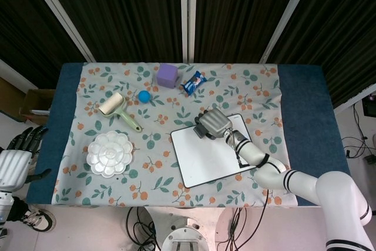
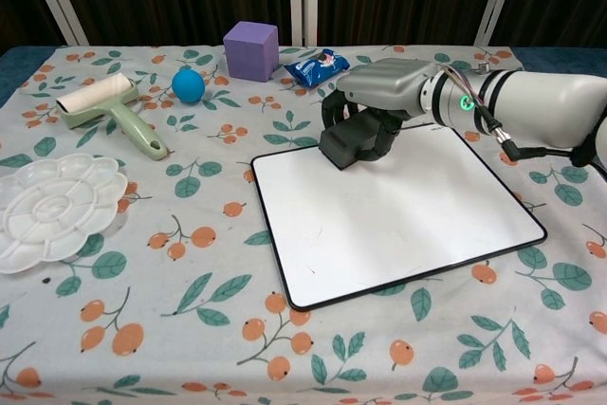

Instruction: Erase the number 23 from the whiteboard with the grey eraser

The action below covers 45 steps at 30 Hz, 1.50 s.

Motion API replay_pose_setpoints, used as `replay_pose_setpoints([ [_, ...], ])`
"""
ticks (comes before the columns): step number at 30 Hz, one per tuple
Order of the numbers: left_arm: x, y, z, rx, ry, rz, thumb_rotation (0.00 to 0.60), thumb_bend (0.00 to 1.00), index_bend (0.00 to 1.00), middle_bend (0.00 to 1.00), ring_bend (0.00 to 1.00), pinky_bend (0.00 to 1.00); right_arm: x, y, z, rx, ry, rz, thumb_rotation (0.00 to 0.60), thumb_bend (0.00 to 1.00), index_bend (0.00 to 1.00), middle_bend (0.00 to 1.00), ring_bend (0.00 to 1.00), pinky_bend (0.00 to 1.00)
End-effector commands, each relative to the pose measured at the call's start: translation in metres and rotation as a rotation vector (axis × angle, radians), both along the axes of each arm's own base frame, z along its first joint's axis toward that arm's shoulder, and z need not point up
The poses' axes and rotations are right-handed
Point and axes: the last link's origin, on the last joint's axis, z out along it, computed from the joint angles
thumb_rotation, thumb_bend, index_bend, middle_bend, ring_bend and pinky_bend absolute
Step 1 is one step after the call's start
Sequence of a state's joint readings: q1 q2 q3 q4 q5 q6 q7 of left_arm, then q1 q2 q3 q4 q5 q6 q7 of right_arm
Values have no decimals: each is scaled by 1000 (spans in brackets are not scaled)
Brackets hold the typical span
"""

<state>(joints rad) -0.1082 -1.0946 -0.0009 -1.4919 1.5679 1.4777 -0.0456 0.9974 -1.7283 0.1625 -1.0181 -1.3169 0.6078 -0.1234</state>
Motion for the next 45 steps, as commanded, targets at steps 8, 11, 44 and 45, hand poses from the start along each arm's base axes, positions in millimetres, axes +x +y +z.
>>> replay_pose_setpoints([
  [8,-1,-1,1,3,-3,1,600,0,84,72,36,162,12,-1,-14,-2,29,22,600,345,890,719,626,535],
  [11,-2,-2,0,1,-5,3,600,0,84,72,36,162,7,1,-11,-2,49,29,600,345,890,719,626,535],
  [44,10,-3,-12,-27,8,-26,600,0,84,72,36,163,-95,110,96,178,34,-67,600,344,893,722,636,547],
  [45,10,-3,-12,-26,7,-25,600,0,84,72,36,163,-92,109,101,171,14,-67,600,344,893,723,636,547],
])
